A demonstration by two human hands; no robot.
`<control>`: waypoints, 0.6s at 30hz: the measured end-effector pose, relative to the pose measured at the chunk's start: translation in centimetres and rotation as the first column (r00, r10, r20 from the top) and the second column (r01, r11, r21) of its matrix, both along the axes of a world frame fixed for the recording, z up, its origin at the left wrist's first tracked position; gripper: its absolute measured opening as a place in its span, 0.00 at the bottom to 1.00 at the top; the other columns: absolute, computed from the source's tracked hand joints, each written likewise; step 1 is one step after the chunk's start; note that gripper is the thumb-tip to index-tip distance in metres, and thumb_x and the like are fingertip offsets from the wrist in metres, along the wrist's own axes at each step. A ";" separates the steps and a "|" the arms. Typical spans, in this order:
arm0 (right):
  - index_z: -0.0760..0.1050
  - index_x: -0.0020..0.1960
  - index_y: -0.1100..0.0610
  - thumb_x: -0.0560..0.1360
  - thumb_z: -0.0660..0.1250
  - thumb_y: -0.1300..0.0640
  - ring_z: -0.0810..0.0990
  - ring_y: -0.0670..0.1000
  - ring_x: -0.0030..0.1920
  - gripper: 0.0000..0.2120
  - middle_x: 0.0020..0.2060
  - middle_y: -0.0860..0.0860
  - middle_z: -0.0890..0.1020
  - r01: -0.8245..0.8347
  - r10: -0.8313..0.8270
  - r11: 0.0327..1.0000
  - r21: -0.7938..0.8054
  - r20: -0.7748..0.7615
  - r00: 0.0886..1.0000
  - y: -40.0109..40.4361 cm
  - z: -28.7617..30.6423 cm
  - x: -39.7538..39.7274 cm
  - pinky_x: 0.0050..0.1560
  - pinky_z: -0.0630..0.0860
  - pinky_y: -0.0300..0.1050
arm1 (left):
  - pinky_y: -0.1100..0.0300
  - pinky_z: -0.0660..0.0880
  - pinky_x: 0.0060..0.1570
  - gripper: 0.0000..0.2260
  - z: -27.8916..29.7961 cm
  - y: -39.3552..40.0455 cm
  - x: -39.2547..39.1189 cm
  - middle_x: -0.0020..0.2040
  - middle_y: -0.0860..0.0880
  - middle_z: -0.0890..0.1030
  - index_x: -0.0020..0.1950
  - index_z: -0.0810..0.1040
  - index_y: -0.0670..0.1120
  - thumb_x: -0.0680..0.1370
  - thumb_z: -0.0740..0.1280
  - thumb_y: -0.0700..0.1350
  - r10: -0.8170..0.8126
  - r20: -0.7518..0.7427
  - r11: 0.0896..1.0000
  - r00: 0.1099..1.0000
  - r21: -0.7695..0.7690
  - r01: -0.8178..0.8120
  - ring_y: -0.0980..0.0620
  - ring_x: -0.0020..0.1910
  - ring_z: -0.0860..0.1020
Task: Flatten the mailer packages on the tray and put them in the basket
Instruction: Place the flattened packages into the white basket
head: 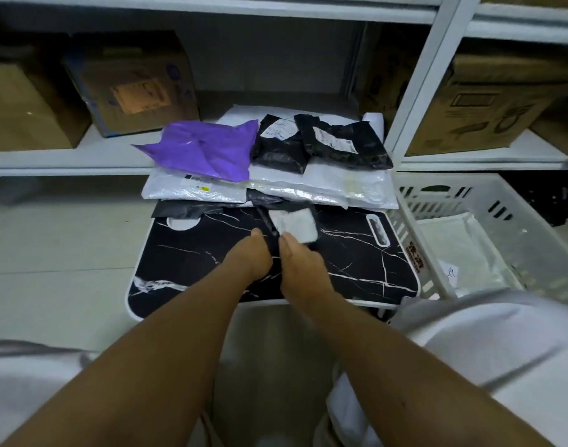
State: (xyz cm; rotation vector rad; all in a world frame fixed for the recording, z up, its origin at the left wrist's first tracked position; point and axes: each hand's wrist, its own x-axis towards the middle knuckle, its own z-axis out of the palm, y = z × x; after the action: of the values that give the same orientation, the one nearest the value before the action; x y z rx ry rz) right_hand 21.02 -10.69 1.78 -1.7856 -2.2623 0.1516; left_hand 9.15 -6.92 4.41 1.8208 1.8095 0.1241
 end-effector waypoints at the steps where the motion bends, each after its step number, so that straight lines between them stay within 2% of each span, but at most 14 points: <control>1: 0.69 0.64 0.57 0.71 0.65 0.64 0.77 0.54 0.53 0.22 0.59 0.51 0.72 -0.022 0.022 0.999 -0.034 0.003 1.000 -0.6 -0.7 -0.9 0.46 0.75 0.50 | 0.50 0.69 0.57 0.19 -0.5 -0.5 -0.6 0.62 0.35 0.75 0.68 0.61 0.37 0.78 0.59 0.41 0.023 -0.009 0.999 1.000 -0.042 -0.023 0.37 0.62 0.74; 4: 0.66 0.69 0.58 0.75 0.63 0.63 0.74 0.54 0.60 0.23 0.67 0.52 0.69 -0.129 0.137 0.984 -0.123 0.057 0.989 -2.2 -2.7 -3.2 0.54 0.71 0.49 | 0.47 0.70 0.61 0.23 -2.1 -1.7 -2.8 0.64 0.35 0.74 0.70 0.58 0.38 0.79 0.61 0.44 0.129 -0.049 0.976 0.990 -0.170 -0.136 0.38 0.63 0.73; 7: 0.72 0.64 0.60 0.76 0.60 0.63 0.75 0.56 0.56 0.17 0.61 0.54 0.73 -0.205 0.227 0.964 -0.170 0.123 0.966 -3.0 -3.4 -3.6 0.53 0.71 0.50 | 0.48 0.69 0.61 0.21 -3.3 -2.5 -4.9 0.66 0.37 0.73 0.68 0.62 0.37 0.78 0.63 0.45 0.236 -0.141 0.954 0.961 -0.156 -0.257 0.39 0.65 0.72; 9: 0.76 0.61 0.59 0.75 0.60 0.61 0.77 0.56 0.55 0.15 0.56 0.54 0.76 -0.164 0.214 0.962 -0.218 0.232 0.949 -3.1 -3.0 -3.0 0.56 0.70 0.51 | 0.48 0.69 0.61 0.19 -3.7 -2.7 -5.8 0.66 0.38 0.71 0.68 0.64 0.38 0.79 0.60 0.43 0.268 -0.173 0.948 0.948 -0.125 -0.291 0.39 0.65 0.72; 10: 0.77 0.58 0.59 0.74 0.61 0.60 0.78 0.57 0.53 0.14 0.54 0.54 0.77 -0.104 0.154 0.973 -0.205 0.246 0.957 -3.0 -2.8 -2.5 0.57 0.69 0.50 | 0.48 0.69 0.61 0.19 -3.8 -2.6 -6.0 0.67 0.38 0.70 0.68 0.64 0.39 0.79 0.60 0.43 0.256 -0.180 0.954 0.950 -0.110 -0.278 0.39 0.65 0.72; 13: 0.75 0.54 0.56 0.75 0.59 0.55 0.77 0.55 0.49 0.11 0.52 0.52 0.75 0.132 -0.109 0.988 -0.086 0.233 0.966 -2.5 -2.5 -1.3 0.57 0.67 0.51 | 0.46 0.70 0.62 0.19 -4.1 -2.3 -5.6 0.67 0.40 0.67 0.69 0.64 0.41 0.79 0.60 0.44 0.131 -0.192 0.991 0.973 0.015 -0.130 0.40 0.65 0.69; 15: 0.72 0.60 0.55 0.77 0.58 0.52 0.74 0.55 0.61 0.14 0.60 0.53 0.73 0.193 -0.187 0.981 -0.027 0.150 0.971 -2.1 -2.7 -1.1 0.64 0.65 0.53 | 0.46 0.66 0.67 0.22 -4.6 -2.4 -4.7 0.73 0.41 0.61 0.72 0.61 0.43 0.81 0.57 0.50 -0.001 -0.244 0.986 0.970 0.161 0.042 0.42 0.71 0.63; 17: 0.63 0.72 0.55 0.80 0.55 0.50 0.56 0.54 0.76 0.21 0.75 0.53 0.61 0.147 -0.141 0.986 -0.078 0.079 0.987 -1.9 -2.8 -1.1 0.74 0.56 0.57 | 0.45 0.54 0.74 0.27 -5.1 -2.8 -3.8 0.79 0.44 0.46 0.78 0.48 0.44 0.82 0.51 0.54 -0.162 -0.363 0.939 0.917 0.229 0.257 0.45 0.78 0.48; 18: 0.55 0.77 0.55 0.82 0.51 0.49 0.47 0.52 0.78 0.25 0.78 0.52 0.52 0.092 -0.080 0.989 -0.116 0.100 0.992 -2.0 -3.1 -1.2 0.76 0.50 0.57 | 0.44 0.49 0.75 0.29 -5.5 -3.2 -3.3 0.79 0.45 0.41 0.78 0.42 0.45 0.83 0.49 0.54 -0.229 -0.426 0.911 0.875 0.223 0.347 0.46 0.78 0.42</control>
State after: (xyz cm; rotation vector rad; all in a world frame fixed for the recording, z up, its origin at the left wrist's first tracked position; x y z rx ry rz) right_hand 19.80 -12.66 -1.31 -1.9889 -2.2799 0.1947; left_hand 5.82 -10.09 -1.14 2.4587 1.8163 -0.1025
